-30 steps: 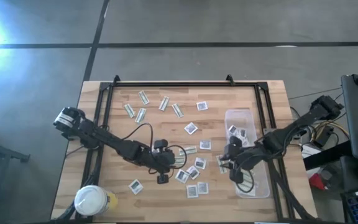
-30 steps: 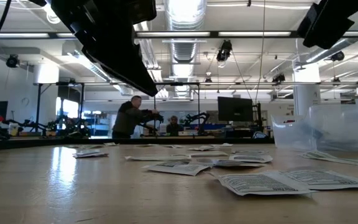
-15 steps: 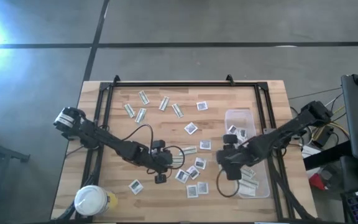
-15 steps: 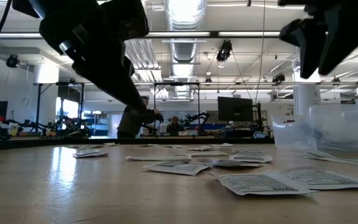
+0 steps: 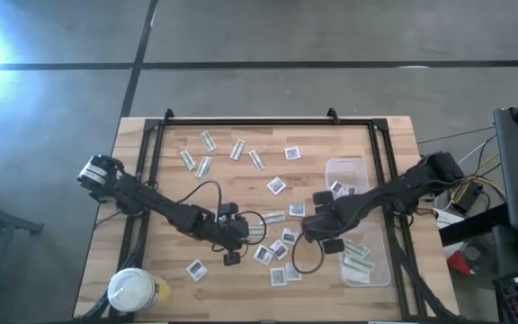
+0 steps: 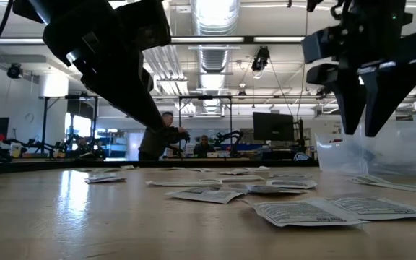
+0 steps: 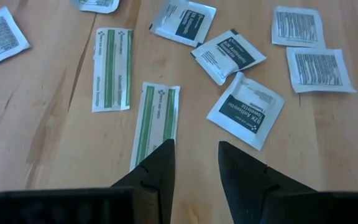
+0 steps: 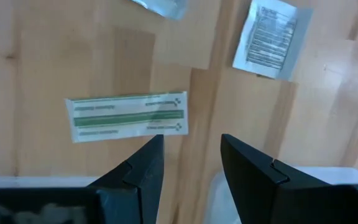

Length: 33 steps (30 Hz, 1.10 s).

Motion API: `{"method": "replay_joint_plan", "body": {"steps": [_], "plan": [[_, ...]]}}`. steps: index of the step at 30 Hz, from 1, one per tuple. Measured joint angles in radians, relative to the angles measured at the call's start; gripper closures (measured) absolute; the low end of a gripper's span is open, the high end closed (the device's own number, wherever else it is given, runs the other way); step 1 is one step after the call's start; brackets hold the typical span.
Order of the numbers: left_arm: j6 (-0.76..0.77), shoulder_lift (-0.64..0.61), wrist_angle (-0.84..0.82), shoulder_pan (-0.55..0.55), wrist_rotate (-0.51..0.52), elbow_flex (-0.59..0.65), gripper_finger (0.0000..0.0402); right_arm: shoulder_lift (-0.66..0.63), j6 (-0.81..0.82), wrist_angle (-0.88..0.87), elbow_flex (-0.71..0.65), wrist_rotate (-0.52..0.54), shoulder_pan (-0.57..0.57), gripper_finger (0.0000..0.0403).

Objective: Pick & Place First Aid Supplies
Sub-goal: Put the bandage pack into the bottom bin

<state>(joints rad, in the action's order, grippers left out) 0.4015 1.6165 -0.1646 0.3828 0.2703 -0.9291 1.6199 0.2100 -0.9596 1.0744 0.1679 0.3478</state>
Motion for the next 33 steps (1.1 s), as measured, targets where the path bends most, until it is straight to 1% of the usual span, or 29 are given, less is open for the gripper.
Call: {"method": "replay_joint_plan", "body": {"steps": [4,12,18,22,27,33], "plan": [[0.0,0.0,0.0,0.0,0.0,0.0,0.0287,0.039,-0.033,0.015,-0.002,-0.047,-0.021,0.025],[-0.001,0.0,0.0,0.0,0.0,0.0,0.0287,0.138,-0.065,0.031,-0.002,-0.045,-0.033,0.0252],[-0.002,0.0,0.0,0.0,0.0,0.0,0.0287,0.186,-0.087,0.036,-0.003,-0.039,-0.049,0.0253],[-0.002,0.0,0.0,0.0,0.0,0.0,0.0287,0.197,-0.091,0.052,-0.003,-0.044,-0.07,0.0255],[-0.002,0.0,0.0,0.0,0.0,0.0,0.0287,0.197,-0.096,0.054,-0.005,-0.128,-0.102,0.0253],[-0.002,0.0,0.0,0.0,0.0,0.0,0.0287,0.19,-0.113,0.048,-0.001,-0.148,-0.104,0.0262]]}}
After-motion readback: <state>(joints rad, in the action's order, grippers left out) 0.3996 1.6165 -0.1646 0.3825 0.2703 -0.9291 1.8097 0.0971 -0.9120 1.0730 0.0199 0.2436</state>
